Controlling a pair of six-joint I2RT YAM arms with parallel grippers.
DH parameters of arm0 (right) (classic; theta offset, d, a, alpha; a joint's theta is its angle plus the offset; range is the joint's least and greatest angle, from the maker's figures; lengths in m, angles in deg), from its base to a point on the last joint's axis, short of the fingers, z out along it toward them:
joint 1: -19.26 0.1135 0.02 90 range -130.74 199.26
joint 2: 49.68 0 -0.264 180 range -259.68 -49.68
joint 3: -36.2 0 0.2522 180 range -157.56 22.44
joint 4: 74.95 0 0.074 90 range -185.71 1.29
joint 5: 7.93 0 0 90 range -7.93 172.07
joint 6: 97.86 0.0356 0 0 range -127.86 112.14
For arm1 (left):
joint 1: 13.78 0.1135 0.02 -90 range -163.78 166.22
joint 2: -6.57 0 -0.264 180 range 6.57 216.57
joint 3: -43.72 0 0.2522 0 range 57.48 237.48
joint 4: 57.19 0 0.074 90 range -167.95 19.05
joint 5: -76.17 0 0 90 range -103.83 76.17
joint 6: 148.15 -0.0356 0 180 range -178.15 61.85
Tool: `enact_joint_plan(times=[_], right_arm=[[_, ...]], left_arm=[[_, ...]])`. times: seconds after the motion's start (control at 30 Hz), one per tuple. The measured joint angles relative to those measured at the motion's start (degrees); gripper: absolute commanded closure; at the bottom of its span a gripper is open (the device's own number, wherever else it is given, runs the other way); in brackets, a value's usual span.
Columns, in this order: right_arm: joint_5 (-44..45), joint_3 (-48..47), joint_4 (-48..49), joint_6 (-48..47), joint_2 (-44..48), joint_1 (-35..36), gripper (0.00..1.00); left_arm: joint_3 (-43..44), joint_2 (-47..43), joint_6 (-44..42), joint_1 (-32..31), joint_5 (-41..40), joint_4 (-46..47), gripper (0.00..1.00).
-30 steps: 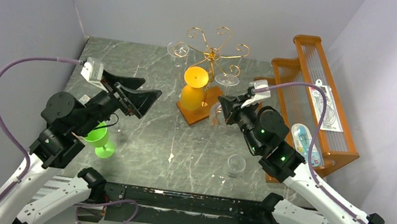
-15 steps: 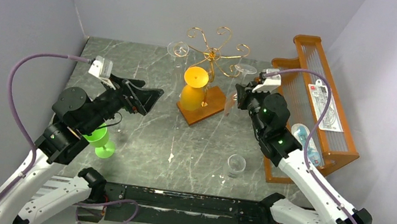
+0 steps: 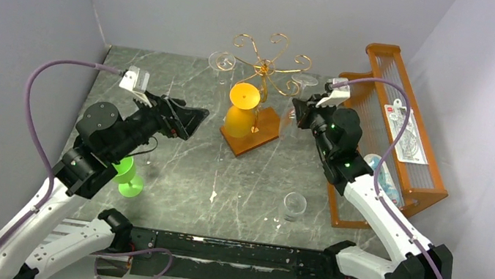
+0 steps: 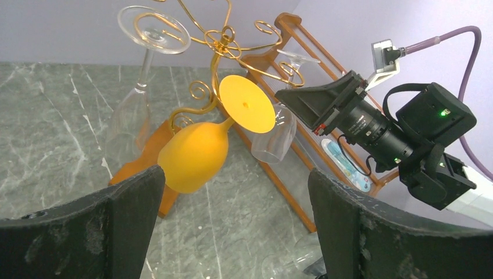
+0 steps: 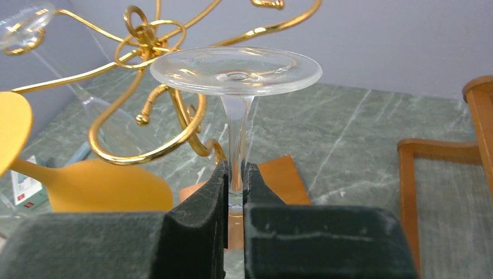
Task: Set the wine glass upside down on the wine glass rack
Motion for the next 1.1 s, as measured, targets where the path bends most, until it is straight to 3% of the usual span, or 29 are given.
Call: enact_joint_plan(times=[1.1], right_arm=[[-15.67, 2.93, 14.47, -1.46, -4.42, -2.47, 1.0]], left_arm=[[0.87, 1.05, 5.16, 0.0, 3.5, 0.55, 0.03]])
